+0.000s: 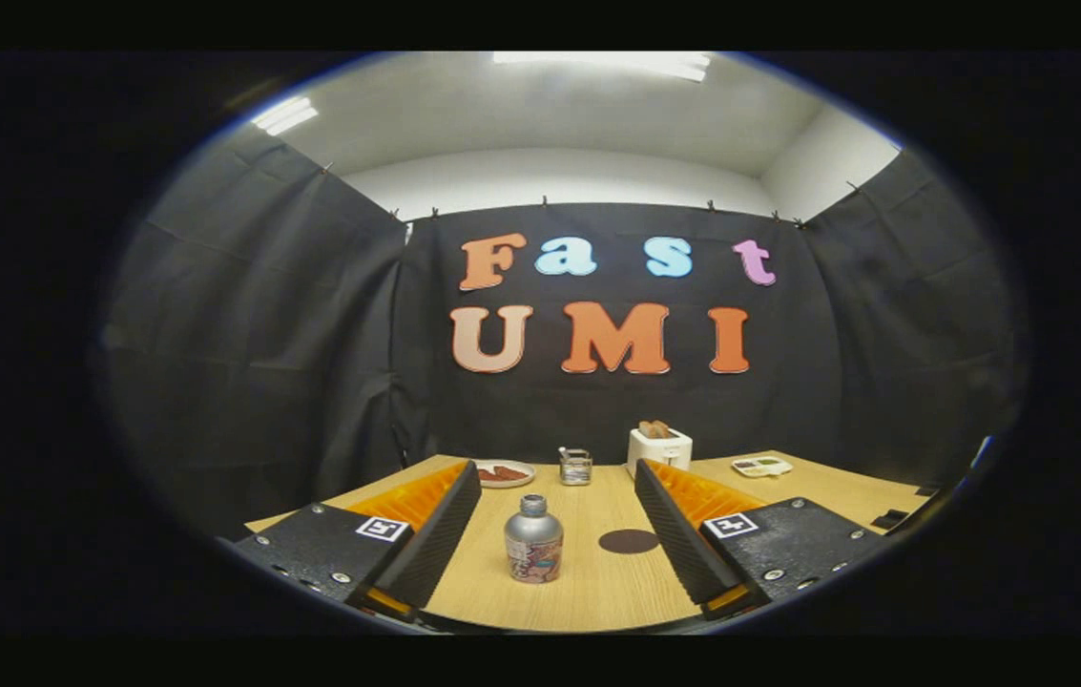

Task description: Take the bottle from table, then pour the juice into the cup, finally place the bottle on the coaster

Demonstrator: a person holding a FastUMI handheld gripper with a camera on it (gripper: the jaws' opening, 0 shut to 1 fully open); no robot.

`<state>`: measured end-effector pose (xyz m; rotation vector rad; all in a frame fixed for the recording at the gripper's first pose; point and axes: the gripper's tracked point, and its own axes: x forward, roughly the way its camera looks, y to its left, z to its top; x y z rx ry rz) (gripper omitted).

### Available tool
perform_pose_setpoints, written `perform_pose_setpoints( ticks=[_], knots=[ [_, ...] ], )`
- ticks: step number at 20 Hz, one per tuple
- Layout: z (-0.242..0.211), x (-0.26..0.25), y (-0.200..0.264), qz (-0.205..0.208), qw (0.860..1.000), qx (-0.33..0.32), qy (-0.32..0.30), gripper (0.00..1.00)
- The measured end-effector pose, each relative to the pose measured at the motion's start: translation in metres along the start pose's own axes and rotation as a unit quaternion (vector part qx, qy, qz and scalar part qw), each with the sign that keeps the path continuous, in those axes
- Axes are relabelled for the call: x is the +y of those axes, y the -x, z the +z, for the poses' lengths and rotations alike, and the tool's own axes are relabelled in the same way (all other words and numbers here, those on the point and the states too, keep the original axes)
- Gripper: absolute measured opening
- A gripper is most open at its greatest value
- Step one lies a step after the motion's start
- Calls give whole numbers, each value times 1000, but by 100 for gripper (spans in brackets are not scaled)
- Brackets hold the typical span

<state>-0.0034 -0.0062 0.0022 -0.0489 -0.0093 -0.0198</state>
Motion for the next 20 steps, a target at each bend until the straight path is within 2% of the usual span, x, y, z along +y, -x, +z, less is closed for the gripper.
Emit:
perform_pose_setpoints(
  ticks=[13,20],
  knots=[
    [-8,5,-11,-2,1000,-8,-3,96],
    [-55,17,-37,7,1000,11,4,97]
  ],
)
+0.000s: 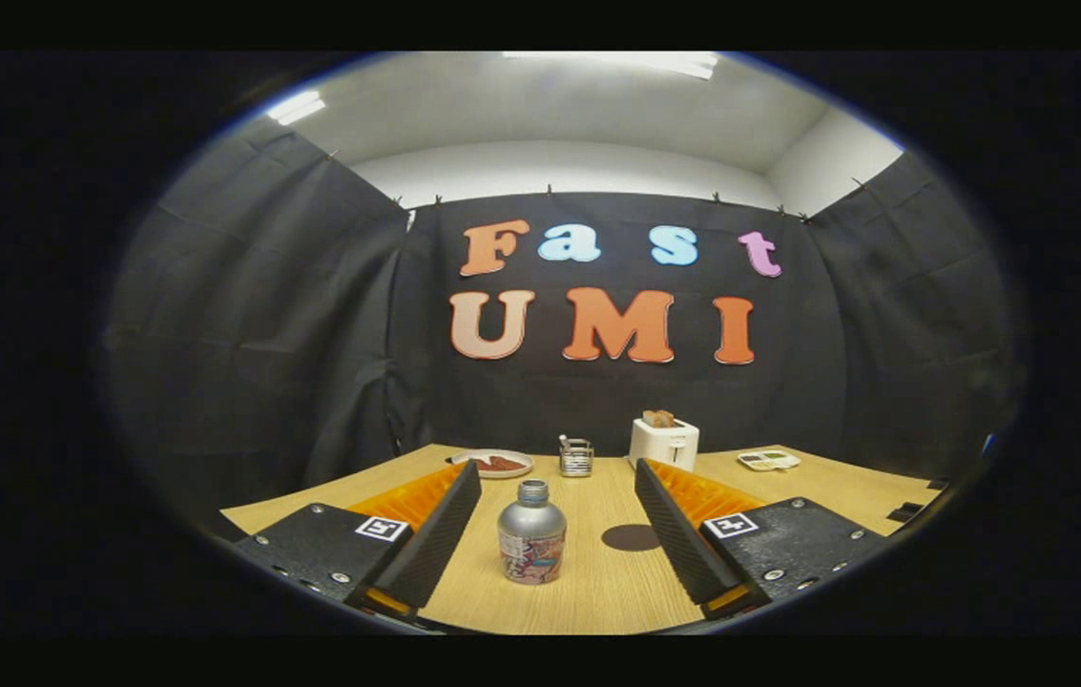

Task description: Take the bottle from table, then pour the juice into the cup, finally place the bottle on the coaster

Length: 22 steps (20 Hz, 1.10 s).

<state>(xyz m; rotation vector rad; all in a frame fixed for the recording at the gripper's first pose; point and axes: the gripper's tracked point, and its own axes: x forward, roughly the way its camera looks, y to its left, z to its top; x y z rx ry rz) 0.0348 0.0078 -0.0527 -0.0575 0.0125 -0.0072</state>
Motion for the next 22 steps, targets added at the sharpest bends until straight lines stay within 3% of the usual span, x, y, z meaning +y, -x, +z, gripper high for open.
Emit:
perform_pose_setpoints(
  ticks=[2,9,22],
  knots=[
    [-23,11,-7,14,1000,17,0,97],
    [-71,13,-28,-1,998,53,20,97],
    [-135,25,-60,18,993,118,-6,97]
  ],
)
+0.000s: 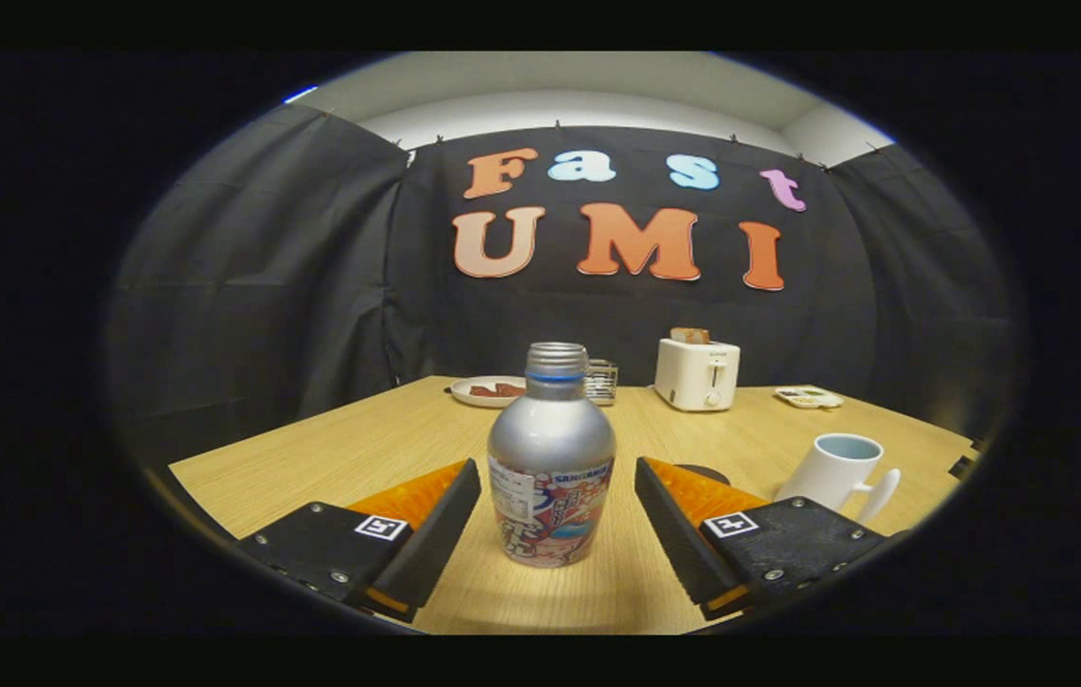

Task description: Take the bottle from table, then pour the juice into the cup, finally place the bottle on the coaster

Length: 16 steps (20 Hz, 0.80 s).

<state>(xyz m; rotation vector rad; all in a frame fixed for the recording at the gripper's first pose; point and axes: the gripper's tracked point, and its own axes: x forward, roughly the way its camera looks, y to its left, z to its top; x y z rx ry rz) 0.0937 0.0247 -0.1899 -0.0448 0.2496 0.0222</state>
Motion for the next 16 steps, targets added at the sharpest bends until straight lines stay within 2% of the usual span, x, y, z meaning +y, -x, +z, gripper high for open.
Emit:
perform_pose_setpoints(
  ticks=[5,11,13,16],
  knots=[
    [-21,6,-7,14,999,36,11,96],
    [-25,8,-7,24,999,44,-10,87],
    [-22,8,-6,27,999,41,-16,79],
    [-16,3,-3,21,999,36,-27,77]
  ],
)
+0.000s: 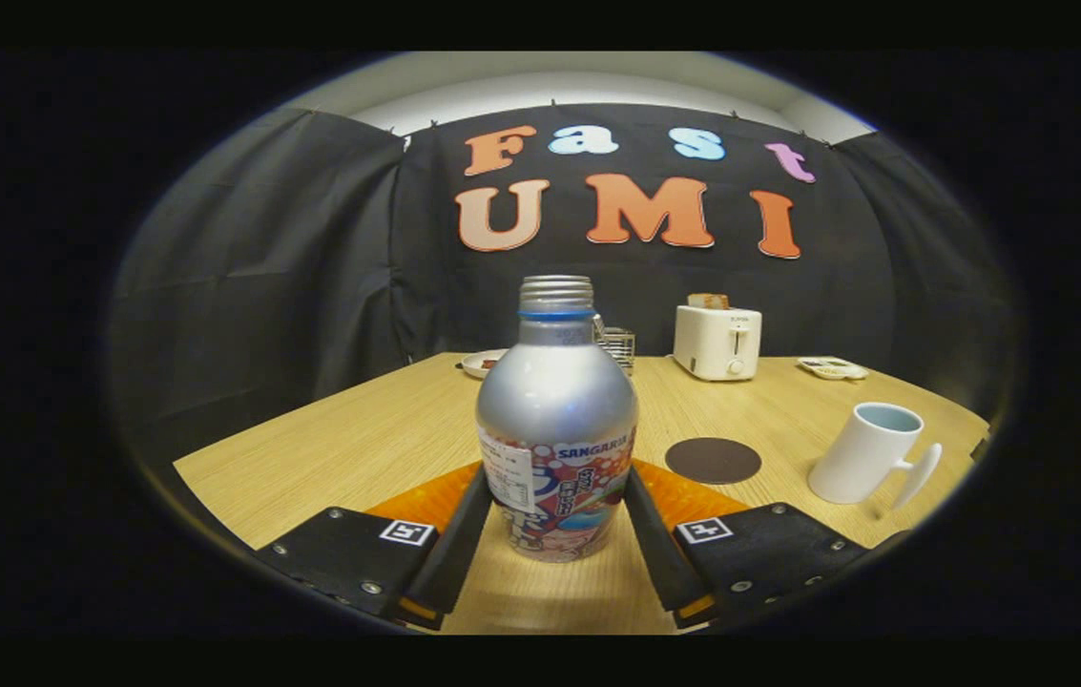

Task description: Take the bottle from table, then pour the juice into the cup, finally place the bottle on the coaster

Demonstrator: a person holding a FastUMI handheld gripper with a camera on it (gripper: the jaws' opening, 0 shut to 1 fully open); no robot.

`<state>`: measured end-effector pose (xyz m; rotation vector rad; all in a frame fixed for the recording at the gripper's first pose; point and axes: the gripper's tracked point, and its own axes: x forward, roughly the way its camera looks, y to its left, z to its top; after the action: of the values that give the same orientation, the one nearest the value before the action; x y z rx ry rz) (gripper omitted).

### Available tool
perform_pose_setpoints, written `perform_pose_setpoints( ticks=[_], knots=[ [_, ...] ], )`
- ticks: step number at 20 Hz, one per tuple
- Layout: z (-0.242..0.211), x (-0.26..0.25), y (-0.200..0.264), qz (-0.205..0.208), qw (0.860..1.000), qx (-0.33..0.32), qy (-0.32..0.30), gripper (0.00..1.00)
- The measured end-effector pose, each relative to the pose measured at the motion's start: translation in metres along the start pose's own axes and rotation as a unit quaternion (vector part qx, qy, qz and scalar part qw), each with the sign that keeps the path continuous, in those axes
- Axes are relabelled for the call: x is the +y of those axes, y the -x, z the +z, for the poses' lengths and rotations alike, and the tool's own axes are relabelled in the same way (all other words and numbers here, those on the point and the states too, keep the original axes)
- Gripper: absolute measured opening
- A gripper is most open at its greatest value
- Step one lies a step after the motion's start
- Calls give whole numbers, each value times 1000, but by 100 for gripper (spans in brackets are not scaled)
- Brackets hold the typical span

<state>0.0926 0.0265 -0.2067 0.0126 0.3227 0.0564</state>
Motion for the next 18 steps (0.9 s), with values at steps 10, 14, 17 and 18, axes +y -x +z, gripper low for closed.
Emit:
perform_pose_setpoints(
  ticks=[10,14,17,18],
  knots=[
    [51,-12,-1,23,988,-16,-151,77],
    [68,-22,0,34,972,-24,-230,77],
    [72,-33,1,35,957,-24,-286,76],
    [72,-38,1,32,951,-23,-305,76]
  ],
)
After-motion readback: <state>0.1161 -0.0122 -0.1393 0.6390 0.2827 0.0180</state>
